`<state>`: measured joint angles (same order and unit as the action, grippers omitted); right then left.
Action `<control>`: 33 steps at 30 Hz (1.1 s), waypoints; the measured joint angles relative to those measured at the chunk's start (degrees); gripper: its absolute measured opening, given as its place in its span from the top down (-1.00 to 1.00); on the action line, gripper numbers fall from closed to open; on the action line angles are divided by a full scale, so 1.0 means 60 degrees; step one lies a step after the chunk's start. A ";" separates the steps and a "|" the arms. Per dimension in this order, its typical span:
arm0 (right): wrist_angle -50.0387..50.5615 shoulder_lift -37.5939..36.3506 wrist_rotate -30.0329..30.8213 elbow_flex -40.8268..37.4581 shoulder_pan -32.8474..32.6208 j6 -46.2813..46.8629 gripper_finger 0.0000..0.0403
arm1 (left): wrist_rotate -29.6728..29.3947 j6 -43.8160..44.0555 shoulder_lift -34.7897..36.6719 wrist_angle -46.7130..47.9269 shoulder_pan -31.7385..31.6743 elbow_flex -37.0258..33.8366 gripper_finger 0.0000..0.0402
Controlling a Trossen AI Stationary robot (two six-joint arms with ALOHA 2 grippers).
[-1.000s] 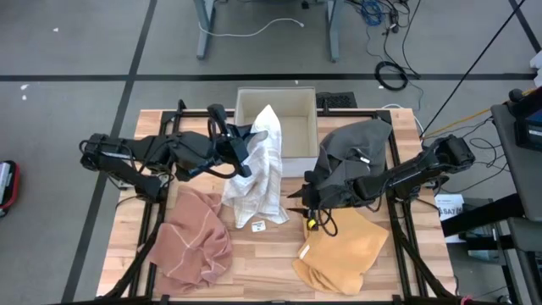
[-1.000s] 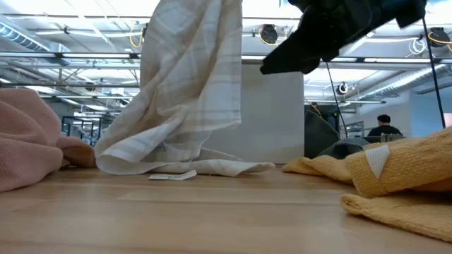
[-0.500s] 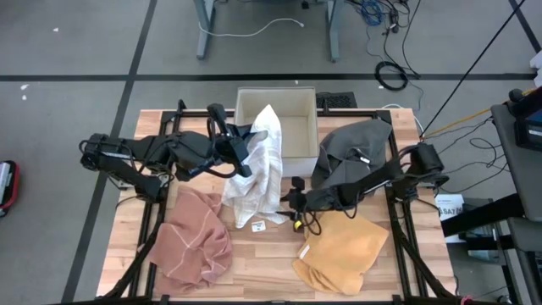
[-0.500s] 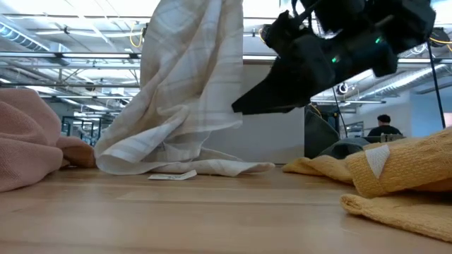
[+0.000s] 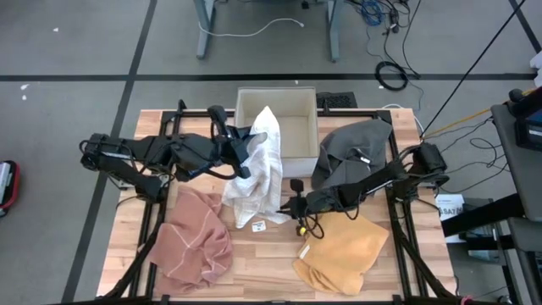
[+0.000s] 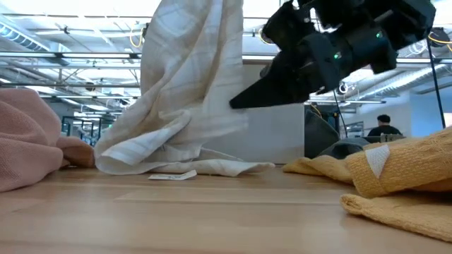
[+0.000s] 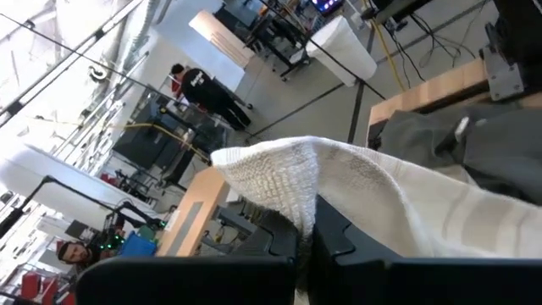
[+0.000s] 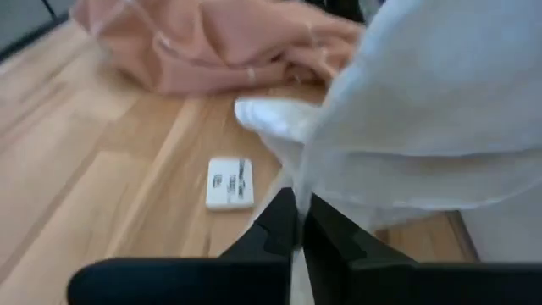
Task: Fold towel
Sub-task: Fold the white patterned towel
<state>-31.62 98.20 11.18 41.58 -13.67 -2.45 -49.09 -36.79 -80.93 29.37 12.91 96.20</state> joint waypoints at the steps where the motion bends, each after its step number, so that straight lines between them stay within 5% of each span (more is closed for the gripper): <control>1: 0.0572 -0.0315 0.0152 0.0000 -0.0036 0.0002 0.96 | -0.0001 0.0170 0.0000 0.0324 0.0000 0.0000 1.00; 6: 0.4228 -0.2432 0.1151 -0.0004 -0.0336 0.0046 0.99 | 0.0070 0.2196 0.0000 0.2998 0.0138 0.0000 1.00; 11: 0.7986 -0.5008 0.1134 0.0214 -0.0495 0.0609 1.00 | 0.1378 0.4893 -0.0047 0.5457 0.0195 -0.0355 1.00; 17: 1.1117 -0.6972 0.0444 0.1350 -0.0498 0.1268 1.00 | 0.2552 0.6792 -0.0058 0.5201 0.0193 -0.2324 0.97; 24: 1.3426 -0.7060 0.0126 0.2892 -0.0584 0.1528 1.00 | 0.2456 0.7326 -0.0069 0.2962 0.0168 -0.5294 0.63; 33: 1.5146 -0.6345 0.0116 0.3951 -0.0678 0.1809 1.00 | 0.2199 0.8125 0.0182 0.3039 0.0364 -0.6047 0.37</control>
<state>59.26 60.13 11.88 65.29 -17.74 8.40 -35.90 11.97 -79.83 47.60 15.09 59.92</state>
